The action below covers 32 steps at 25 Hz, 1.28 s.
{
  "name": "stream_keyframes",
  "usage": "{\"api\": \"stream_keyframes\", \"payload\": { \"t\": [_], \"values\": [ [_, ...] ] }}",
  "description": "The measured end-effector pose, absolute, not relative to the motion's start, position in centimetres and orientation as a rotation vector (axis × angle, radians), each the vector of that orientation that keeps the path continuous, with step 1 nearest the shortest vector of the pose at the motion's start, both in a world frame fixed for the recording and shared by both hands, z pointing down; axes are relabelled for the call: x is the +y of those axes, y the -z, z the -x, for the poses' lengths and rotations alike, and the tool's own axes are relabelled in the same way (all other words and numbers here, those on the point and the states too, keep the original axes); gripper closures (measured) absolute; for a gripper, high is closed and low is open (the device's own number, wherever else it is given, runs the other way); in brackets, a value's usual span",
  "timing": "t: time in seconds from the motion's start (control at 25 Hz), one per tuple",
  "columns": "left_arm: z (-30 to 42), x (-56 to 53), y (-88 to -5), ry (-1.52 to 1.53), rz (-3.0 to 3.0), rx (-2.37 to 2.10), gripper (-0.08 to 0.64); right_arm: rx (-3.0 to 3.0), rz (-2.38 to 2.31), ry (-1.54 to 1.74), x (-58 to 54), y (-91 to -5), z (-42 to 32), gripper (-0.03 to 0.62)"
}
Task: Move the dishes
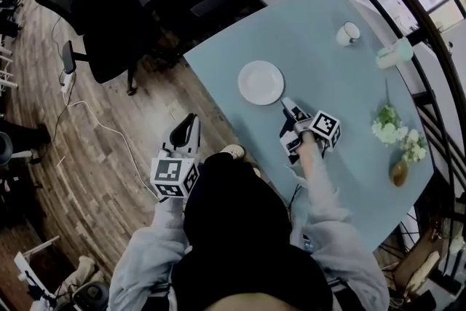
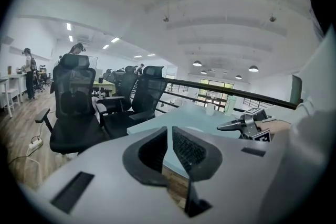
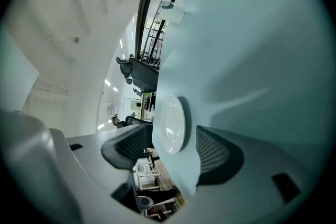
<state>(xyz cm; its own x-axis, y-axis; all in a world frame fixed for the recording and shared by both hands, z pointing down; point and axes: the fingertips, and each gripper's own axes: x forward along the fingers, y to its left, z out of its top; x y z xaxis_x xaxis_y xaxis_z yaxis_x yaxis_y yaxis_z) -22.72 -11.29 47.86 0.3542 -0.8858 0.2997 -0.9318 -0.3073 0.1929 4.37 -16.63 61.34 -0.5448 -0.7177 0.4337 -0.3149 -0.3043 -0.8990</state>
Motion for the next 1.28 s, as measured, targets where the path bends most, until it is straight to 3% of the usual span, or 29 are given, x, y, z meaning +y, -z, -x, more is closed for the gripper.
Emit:
{"api": "stream_keyframes", "payload": {
  "t": [0.24,0.56,0.68,0.76,1.28],
  "values": [
    [22.4,-13.1,-48.0,-0.187,-2.311,-1.584,0.517,1.659,1.337,1.971,-19.0,-63.0,-2.8,0.290],
    [22.4,-14.4,-48.9,-0.189,-2.294,-1.570,0.517,1.607,1.325,2.028,-20.1,-64.0,-1.9,0.364],
    [22.8,-14.9,-49.3,-0.200,-2.288,-1.571,0.517,1.571,1.382,2.067,-20.0,-65.1,-2.0,0.445],
    [22.9,-15.2,-49.5,-0.207,-2.285,-1.568,0.517,1.541,1.446,2.079,-19.7,-65.8,-2.3,0.555],
    [20.8,-17.2,-49.7,-0.244,-2.361,-1.448,0.517,1.529,1.234,1.863,-19.6,-63.0,-2.3,0.577]
  ]
}}
